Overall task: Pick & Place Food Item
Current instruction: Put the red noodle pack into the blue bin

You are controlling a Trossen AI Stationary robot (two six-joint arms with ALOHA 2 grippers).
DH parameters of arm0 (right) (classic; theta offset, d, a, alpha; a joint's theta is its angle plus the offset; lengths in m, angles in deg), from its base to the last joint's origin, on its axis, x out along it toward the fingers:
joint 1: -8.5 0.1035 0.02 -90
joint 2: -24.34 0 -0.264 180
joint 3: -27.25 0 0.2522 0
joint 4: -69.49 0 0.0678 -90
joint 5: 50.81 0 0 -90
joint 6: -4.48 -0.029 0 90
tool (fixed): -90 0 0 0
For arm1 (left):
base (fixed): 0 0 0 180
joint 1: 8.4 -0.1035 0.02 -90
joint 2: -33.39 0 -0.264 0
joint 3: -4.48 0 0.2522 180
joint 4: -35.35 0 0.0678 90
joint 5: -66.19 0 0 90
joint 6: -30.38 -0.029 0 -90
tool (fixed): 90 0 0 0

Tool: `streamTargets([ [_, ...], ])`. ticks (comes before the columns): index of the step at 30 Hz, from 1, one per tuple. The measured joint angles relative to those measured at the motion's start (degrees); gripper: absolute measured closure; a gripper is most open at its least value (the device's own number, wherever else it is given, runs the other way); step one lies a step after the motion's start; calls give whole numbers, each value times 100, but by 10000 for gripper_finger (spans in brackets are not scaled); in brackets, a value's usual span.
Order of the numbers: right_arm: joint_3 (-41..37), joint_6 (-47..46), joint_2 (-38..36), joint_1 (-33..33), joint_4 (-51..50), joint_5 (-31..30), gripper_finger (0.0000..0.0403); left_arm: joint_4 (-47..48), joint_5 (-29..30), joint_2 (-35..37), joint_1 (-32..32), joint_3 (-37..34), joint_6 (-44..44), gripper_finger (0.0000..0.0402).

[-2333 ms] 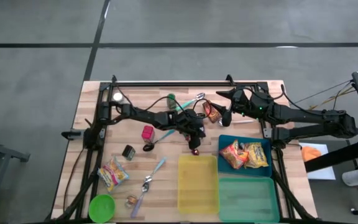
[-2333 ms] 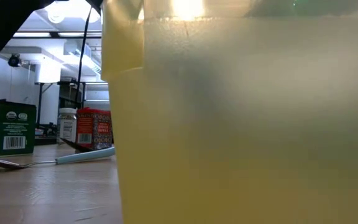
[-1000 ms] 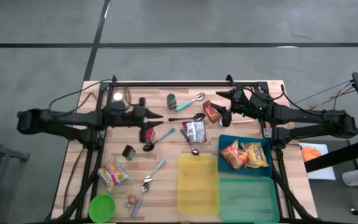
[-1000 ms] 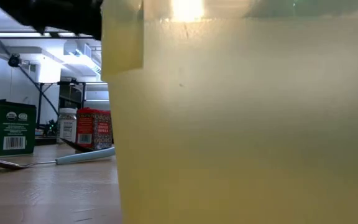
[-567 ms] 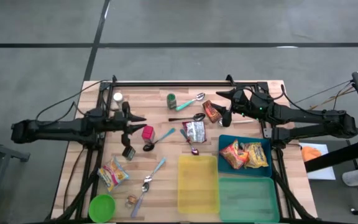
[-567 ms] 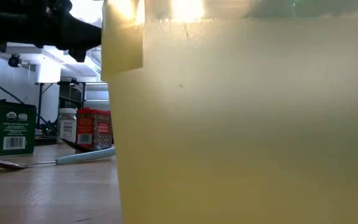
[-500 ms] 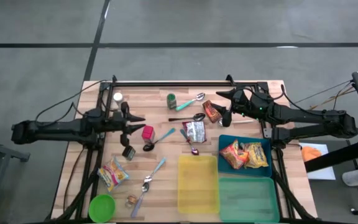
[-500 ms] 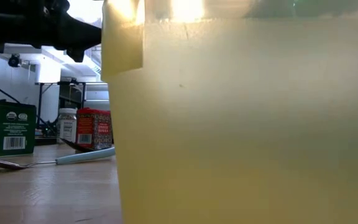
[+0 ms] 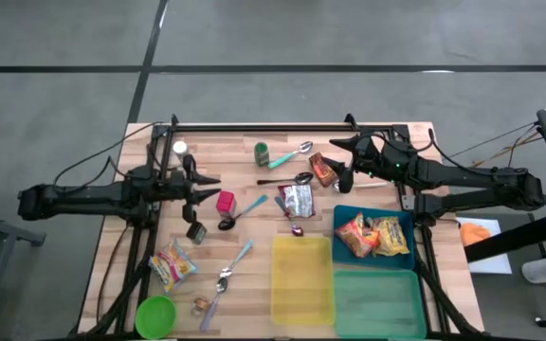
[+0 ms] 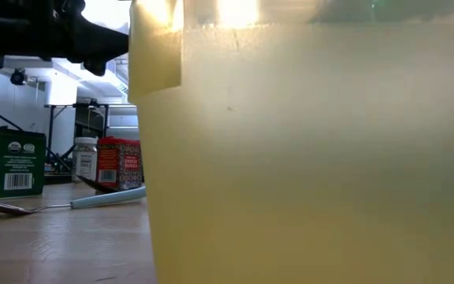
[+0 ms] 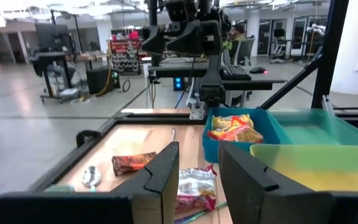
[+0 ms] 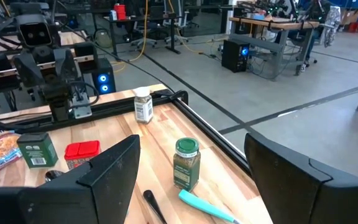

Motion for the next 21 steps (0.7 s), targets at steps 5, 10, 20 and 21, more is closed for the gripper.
streamTargets([
  [5,0,0,0,0,0,0,116,-35,-2,0,-1,20,-99,286],
  [10,1,-1,0,0,0,2,116,69,-2,0,-1,-1,-97,286],
  [20,0,-3,0,-2,0,17,116,296,-2,0,-1,-4,-95,286],
  [21,0,-7,0,0,0,17,116,359,-2,0,-1,-4,-95,286],
])
